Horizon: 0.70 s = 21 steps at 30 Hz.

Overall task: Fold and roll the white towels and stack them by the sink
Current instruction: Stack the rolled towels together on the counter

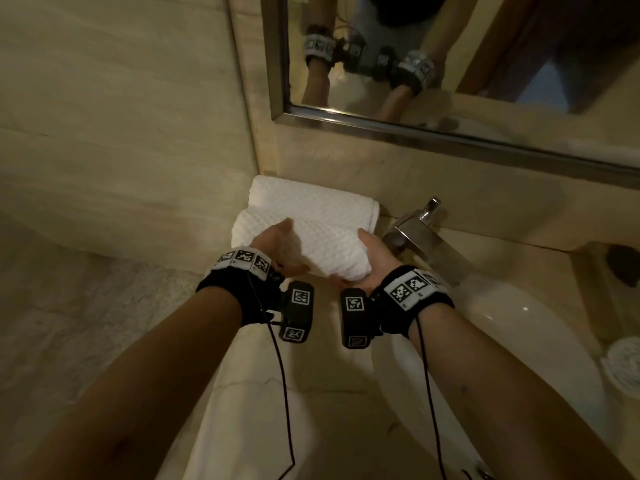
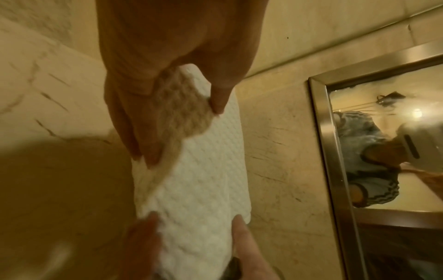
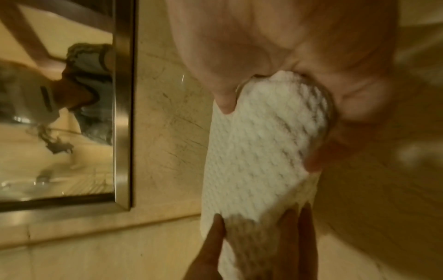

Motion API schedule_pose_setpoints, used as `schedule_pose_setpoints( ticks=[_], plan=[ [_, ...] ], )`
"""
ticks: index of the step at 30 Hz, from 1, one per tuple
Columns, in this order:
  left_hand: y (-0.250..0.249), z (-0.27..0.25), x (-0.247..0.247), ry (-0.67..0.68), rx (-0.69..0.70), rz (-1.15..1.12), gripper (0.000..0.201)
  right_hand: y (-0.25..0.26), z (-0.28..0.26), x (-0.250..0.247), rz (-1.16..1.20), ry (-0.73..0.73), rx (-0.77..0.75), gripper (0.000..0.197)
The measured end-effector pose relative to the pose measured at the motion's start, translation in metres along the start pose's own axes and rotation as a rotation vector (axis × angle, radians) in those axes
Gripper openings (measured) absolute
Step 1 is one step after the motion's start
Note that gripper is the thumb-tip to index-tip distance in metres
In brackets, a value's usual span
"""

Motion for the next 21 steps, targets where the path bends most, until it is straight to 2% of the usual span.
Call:
schedule_pose_setpoints(
  ticks=[1, 2, 5, 8, 10, 13, 15, 17, 19, 21],
  plan=[
    [0.001, 0.002, 0.0, 0.01, 0.006, -0.048, 0.04, 0.002, -0.016, 0.006, 0.016, 0.019, -0.03, 0.069],
    [0.0, 0.005, -0.005, 0.011, 0.002, -0.074, 0.047, 0.004, -0.017, 0.006, 0.082, 0.026, -0.042, 0.058],
    [0.005, 0.015, -0.016, -0.045, 0.039, -0.124, 0.073, 0.002, -0.018, 0.01, 0.2, 0.058, -0.107, 0.048],
    [0.005, 0.014, -0.014, -0.007, 0.06, -0.165, 0.084, -0.004, -0.015, 0.014, 0.185, 0.044, -0.106, 0.051],
    [0.002, 0.011, -0.011, 0.026, 0.055, -0.174, 0.075, -0.006, -0.015, 0.013, 0.142, 0.037, -0.097, 0.065],
    [0.002, 0.01, -0.01, -0.021, 0.028, -0.024, 0.068, -0.004, -0.023, 0.011, 0.109, 0.024, -0.089, 0.074],
    [0.006, 0.008, -0.016, -0.131, 0.014, 0.146, 0.073, -0.005, -0.029, 0.006, 0.102, 0.023, -0.08, 0.081],
    [0.009, 0.006, -0.02, -0.182, -0.016, 0.174, 0.08, -0.008, -0.038, -0.001, 0.105, 0.015, -0.071, 0.086],
    [0.01, 0.004, -0.016, -0.211, -0.067, 0.218, 0.092, -0.011, -0.05, -0.01, 0.11, 0.0, -0.076, 0.082],
    [0.012, -0.001, -0.005, -0.226, -0.094, 0.342, 0.088, -0.015, -0.065, -0.02, 0.082, 0.023, -0.083, 0.076]
  ],
)
Point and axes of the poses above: each hand's wrist, its own z-axis towards the middle knuckle, its own x-axis out of the palm, y = z × x, the point moved 1 cm from there along z, towards the middle knuckle, and after that the axes turned 14 degrees about y, right-handed, at the moved point
